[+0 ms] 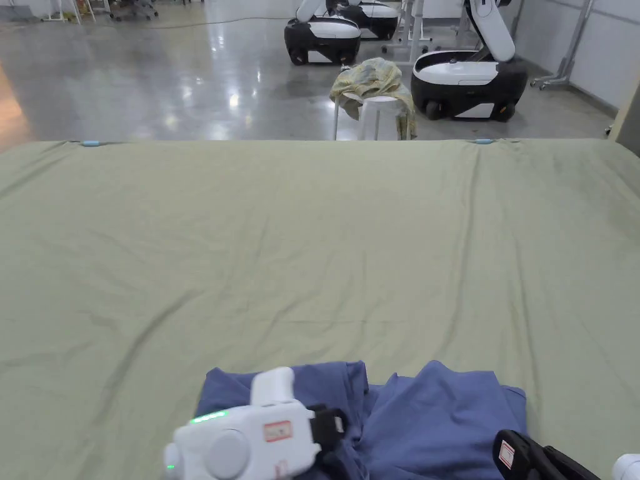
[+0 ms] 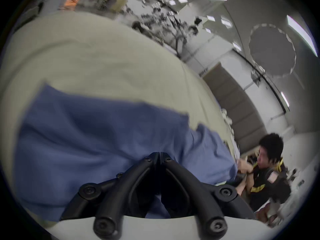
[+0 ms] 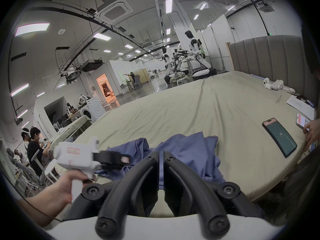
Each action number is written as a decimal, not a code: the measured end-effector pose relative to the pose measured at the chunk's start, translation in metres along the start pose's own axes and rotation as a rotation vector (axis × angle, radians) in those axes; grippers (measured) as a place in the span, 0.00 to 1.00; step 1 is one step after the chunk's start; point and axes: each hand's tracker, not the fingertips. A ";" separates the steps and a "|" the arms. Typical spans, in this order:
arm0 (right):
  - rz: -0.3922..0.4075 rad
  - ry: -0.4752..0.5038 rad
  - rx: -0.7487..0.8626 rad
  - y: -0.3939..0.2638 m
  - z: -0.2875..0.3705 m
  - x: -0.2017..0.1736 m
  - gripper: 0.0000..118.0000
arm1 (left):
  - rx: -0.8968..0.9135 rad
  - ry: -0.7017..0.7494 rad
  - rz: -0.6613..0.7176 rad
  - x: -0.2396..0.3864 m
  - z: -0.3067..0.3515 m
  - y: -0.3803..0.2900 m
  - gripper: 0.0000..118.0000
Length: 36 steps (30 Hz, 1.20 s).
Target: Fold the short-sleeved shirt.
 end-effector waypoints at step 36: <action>0.000 0.019 -0.140 -0.022 -0.009 -0.036 0.05 | 0.028 -0.291 0.436 -0.151 0.075 0.006 0.09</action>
